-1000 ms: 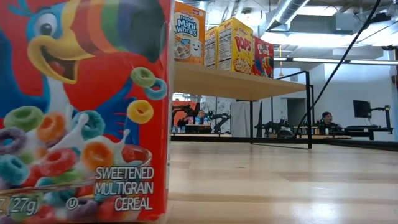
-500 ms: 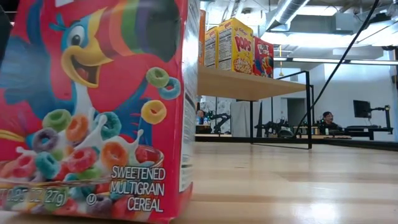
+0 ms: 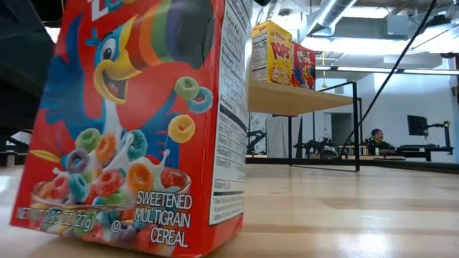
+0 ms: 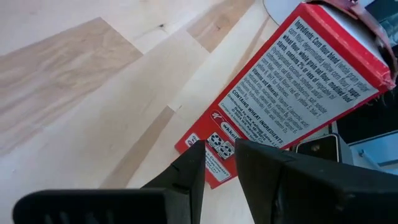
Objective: Stack cereal on shelf
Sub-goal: Put the red cereal box on the shelf
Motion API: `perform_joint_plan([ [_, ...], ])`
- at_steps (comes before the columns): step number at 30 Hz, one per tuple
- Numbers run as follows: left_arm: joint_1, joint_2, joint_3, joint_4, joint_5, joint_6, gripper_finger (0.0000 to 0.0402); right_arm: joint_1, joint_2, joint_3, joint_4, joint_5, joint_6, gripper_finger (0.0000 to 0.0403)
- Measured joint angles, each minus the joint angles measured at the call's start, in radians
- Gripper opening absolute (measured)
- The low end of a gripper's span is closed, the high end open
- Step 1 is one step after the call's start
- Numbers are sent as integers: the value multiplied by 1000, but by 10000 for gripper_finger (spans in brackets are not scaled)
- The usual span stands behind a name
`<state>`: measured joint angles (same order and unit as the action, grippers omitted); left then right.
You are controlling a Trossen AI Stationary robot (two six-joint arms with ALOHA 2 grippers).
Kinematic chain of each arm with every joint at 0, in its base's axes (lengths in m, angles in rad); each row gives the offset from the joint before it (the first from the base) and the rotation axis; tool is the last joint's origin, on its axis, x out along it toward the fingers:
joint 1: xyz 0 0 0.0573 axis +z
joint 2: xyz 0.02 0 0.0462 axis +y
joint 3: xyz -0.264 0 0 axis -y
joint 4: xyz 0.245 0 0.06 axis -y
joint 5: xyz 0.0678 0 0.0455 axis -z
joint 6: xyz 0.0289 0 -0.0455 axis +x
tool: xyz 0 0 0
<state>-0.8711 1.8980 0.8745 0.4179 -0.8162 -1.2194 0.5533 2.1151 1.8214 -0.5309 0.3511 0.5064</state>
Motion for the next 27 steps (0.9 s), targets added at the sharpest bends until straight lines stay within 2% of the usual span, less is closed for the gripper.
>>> perform_joint_plan([
  [27,9,0,0,0,-13,-25,76,21,0,0,-38,18,124,302],
])
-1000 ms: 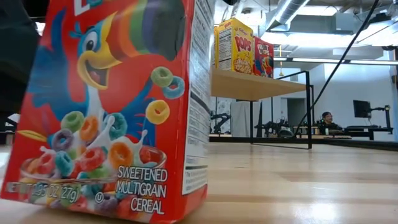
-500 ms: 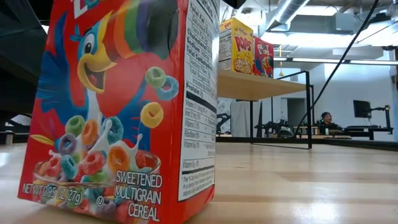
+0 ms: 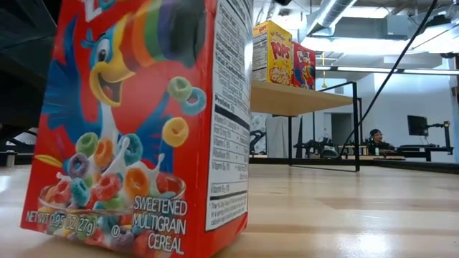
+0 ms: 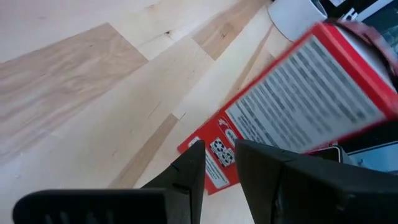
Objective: Stack cereal on shelf
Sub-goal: Put the red cereal box on the shelf
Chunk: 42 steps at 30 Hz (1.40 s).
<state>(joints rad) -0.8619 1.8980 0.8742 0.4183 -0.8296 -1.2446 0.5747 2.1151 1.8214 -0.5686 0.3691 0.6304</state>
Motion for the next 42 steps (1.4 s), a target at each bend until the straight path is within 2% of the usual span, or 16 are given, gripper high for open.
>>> perform_joint_plan([
  [14,0,0,0,0,-4,-8,76,9,0,-14,25,0,43,302],
  [42,0,0,0,0,-4,-16,76,26,0,-14,52,73,79,302],
])
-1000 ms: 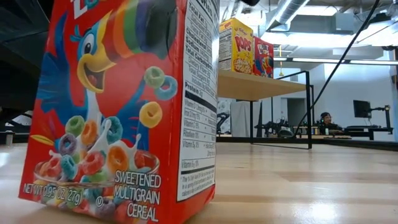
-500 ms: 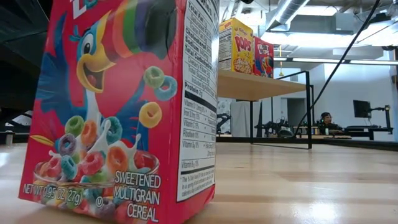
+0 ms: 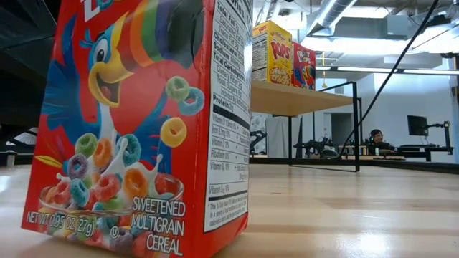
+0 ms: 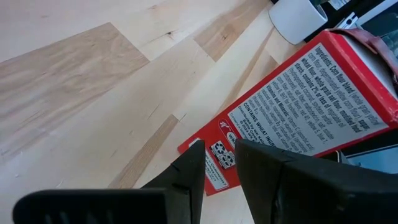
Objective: Stack cereal on shelf
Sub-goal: Put the red cereal box on the shelf
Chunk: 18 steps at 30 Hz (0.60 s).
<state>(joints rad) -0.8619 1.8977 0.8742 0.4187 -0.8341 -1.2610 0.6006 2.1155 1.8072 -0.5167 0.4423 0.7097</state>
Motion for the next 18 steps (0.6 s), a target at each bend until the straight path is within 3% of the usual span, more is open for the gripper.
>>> perform_joint_plan([
  [18,0,0,0,2,-18,0,76,6,0,0,-3,5,10,302],
])
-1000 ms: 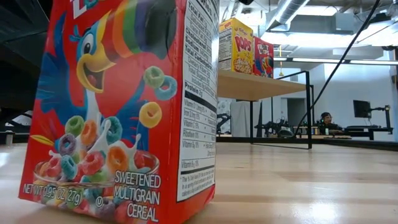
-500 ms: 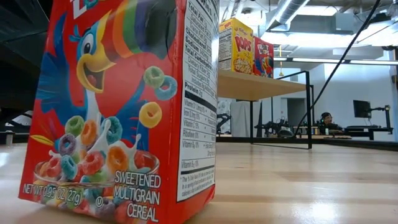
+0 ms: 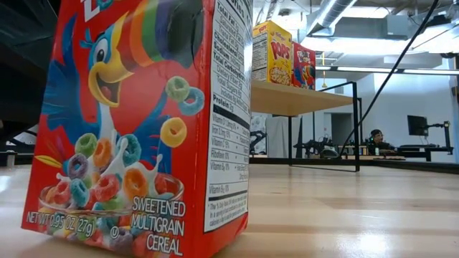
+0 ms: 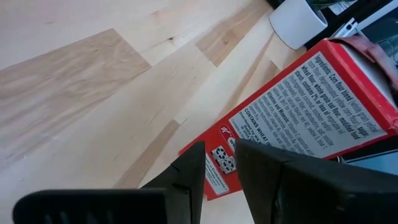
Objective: Stack cereal on shelf
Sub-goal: Put the red cereal box on the shelf
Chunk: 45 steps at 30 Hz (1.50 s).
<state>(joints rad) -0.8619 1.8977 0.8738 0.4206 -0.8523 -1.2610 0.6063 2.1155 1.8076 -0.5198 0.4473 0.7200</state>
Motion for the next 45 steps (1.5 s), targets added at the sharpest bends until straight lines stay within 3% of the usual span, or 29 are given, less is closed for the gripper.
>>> perform_joint_plan([
  [11,0,0,0,24,-12,0,76,11,1,0,-1,8,14,302],
  [24,1,0,0,49,-24,1,76,29,98,12,0,-40,57,301],
  [40,6,0,0,50,-24,9,76,28,94,76,-55,-26,-21,301],
  [45,6,0,0,50,-25,11,76,24,94,77,-87,-27,-15,278],
])
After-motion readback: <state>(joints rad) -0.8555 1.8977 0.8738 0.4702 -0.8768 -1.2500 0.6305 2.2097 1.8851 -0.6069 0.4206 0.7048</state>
